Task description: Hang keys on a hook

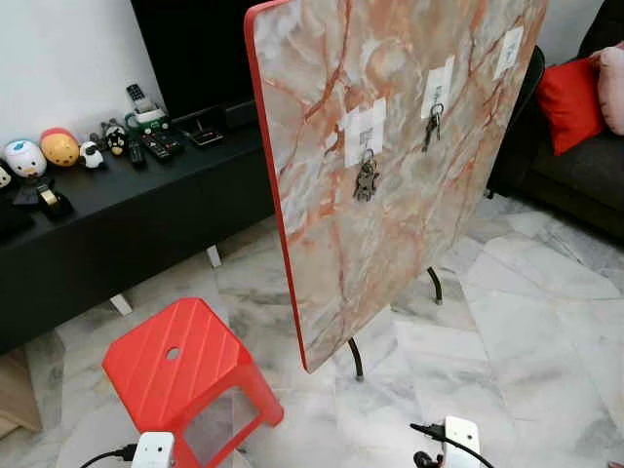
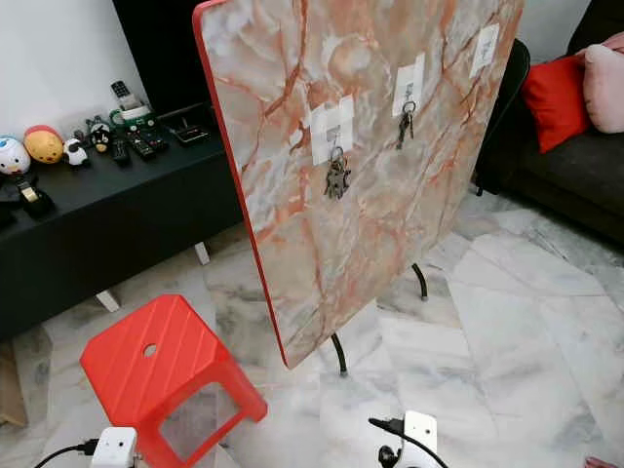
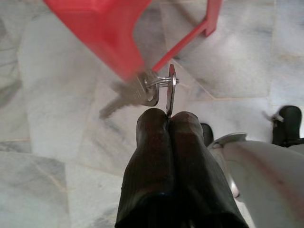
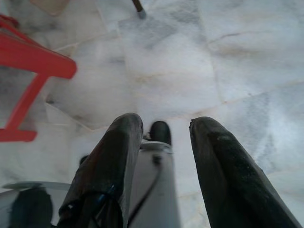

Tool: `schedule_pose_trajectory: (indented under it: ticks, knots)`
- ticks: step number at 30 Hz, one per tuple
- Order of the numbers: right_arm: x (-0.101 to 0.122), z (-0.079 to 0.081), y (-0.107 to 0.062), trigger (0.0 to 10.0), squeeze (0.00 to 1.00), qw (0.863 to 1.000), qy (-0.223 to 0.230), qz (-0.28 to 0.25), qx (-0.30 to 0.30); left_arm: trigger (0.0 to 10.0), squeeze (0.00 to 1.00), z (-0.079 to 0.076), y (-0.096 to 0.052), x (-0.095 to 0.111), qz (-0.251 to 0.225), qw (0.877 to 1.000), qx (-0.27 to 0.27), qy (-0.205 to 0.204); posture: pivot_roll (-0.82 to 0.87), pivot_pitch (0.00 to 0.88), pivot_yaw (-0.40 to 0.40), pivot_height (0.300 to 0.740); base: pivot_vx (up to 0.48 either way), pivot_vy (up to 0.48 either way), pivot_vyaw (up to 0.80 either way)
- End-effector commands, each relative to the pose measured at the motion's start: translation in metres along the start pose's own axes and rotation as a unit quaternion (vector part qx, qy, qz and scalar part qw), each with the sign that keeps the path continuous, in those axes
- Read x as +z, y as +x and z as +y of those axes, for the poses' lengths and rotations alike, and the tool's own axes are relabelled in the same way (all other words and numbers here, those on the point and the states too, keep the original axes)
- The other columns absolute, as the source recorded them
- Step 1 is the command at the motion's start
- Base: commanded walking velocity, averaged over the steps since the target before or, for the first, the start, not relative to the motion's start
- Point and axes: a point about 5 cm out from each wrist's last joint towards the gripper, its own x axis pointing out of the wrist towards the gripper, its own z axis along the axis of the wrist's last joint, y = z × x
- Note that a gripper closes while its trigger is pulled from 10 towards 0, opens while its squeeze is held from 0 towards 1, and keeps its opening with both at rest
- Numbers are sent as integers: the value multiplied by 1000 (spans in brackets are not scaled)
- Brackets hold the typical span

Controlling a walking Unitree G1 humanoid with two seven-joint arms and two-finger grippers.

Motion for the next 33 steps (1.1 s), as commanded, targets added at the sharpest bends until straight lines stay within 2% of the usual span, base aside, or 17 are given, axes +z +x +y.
schedule_pose_trajectory:
  ticks: [1, 4, 10, 12, 25, 27, 33]
  knots:
    - [0, 2, 0, 10000, 0, 1000, 7, -3, 0, 10000, 0, -1, 0, -3, 3, 1000, 1, 2, 6, 0, 26, 740, 0, 0, 0]
    - [-2, 5, 0, 10000, 0, 1000, 12, 1, -2, 10000, 0, -4, 1, -2, 0, 1000, 2, 3, 14, 0, 23, 740, 0, -180, 0]
    - [-5, 6, 0, 10000, 0, 1000, -17, 9, 6, 10000, 0, -10, 2, 0, 1, 1000, -1, 6, 4, 0, 20, 740, 0, -389, 0]
    - [-5, 8, 0, 10000, 0, 999, -32, 6, 8, 10000, 0, -11, 2, -1, 5, 1000, -3, 7, 1, 0, 24, 740, 0, -409, 797]
    - [0, 15, 1, 10000, 0, 1000, -16, 1, 25, 10000, 0, -13, 3, -1, 10, 1000, -4, 14, -9, 0, 50, 740, 0, -407, 762]
    - [1, 12, 1, 10000, 0, 1000, 1, -2, 17, 10000, 0, -14, 3, -2, 12, 1000, -9, 18, -15, 0, 50, 740, 0, -407, 0]
    - [-2, 8, 1, 10000, 0, 1000, 2, 4, 7, 10000, 0, -14, 2, -7, 18, 1000, -7, 18, -7, 0, 33, 740, 0, -407, 0]
